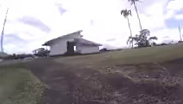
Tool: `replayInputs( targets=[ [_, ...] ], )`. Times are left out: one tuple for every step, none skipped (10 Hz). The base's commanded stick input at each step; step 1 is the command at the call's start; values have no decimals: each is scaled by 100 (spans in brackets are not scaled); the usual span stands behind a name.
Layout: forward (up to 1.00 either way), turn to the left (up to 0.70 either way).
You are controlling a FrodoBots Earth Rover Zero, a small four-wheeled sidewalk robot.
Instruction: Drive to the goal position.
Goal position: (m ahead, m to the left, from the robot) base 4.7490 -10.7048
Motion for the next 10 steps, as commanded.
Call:
replayInputs(
  targets=[
    [50,0],
    [50,0],
    [50,0],
    [50,0],
    [50,0],
    [50,0],
    [50,0],
    [50,0],
    [50,0],
    [50,0]
  ],
)
